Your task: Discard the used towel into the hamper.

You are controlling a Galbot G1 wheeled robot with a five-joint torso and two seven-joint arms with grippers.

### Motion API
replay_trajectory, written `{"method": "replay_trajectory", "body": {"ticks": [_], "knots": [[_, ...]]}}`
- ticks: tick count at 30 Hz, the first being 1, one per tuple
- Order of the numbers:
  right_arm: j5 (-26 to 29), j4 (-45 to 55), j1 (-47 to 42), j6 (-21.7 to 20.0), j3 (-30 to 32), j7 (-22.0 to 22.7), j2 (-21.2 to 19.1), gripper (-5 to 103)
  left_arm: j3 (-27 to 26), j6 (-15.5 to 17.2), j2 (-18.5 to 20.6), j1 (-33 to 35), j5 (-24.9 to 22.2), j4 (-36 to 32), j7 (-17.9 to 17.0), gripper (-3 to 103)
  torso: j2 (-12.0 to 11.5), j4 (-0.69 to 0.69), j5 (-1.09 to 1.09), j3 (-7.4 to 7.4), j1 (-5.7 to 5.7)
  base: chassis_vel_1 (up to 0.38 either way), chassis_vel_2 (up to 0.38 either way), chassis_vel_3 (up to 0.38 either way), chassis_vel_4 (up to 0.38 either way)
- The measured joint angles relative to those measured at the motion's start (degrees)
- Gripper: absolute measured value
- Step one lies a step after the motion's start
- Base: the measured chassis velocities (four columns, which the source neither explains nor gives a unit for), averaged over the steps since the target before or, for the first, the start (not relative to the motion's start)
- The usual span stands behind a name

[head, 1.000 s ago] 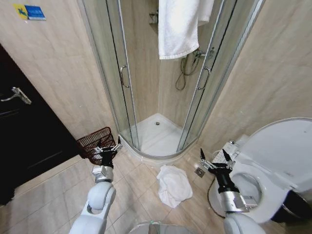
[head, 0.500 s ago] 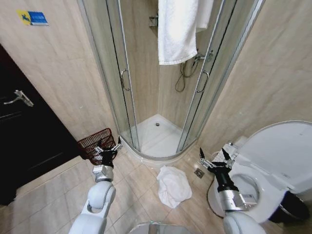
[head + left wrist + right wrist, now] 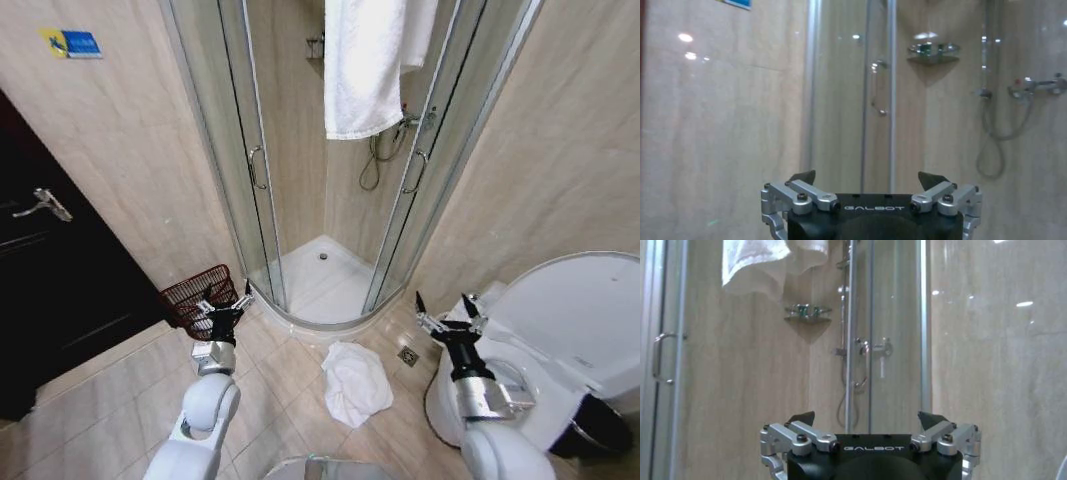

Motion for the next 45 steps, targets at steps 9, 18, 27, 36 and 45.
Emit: {"method": "replay_trajectory", "body": {"ticks": [9, 18, 27, 36, 45], "knots": [[5.3, -0.6, 11.4, -8.2, -1.3, 2.9, -8.4, 100, -2.8, -2.6, -1.6, 2.3, -0.3, 1.2, 0.3, 100, -0.3, 0.04, 0.01, -0.14, -0.12, 0.0, 0.0, 0.0, 0.0], [15.5, -5.8, 23.9, -12.7, -1.9, 5.2, -20.6, 100, -6.4, -3.3, -3.7, 2.9, -0.1, 0.4, -1.3, 100, -0.5, 0.01, 0.02, -0.24, -0.22, 0.0, 0.0, 0.0, 0.0], [23.0, -15.4, 43.0, -14.1, -8.1, 6.3, -26.2, 100, -6.4, -7.3, -2.3, 1.9, -0.4, 4.3, -5.1, 100, -0.6, 0.02, 0.0, -0.3, -0.26, 0.0, 0.0, 0.0, 0.0], [25.1, -18.5, 60.3, -14.8, -19.4, 8.2, -26.7, 100, -9.5, -9.7, -1.8, 0.8, -0.3, 5.6, -5.8, 100, -0.6, 0.04, -0.01, -0.34, -0.3, 0.0, 0.0, 0.0, 0.0], [26.4, -18.3, 71.1, -18.5, -26.2, 10.4, -26.4, 100, -9.3, -10.6, -3.2, -1.3, 0.0, 6.1, -6.4, 100, -0.7, 0.01, -0.01, -0.37, -0.34, 0.0, 0.0, 0.0, 0.0]]}}
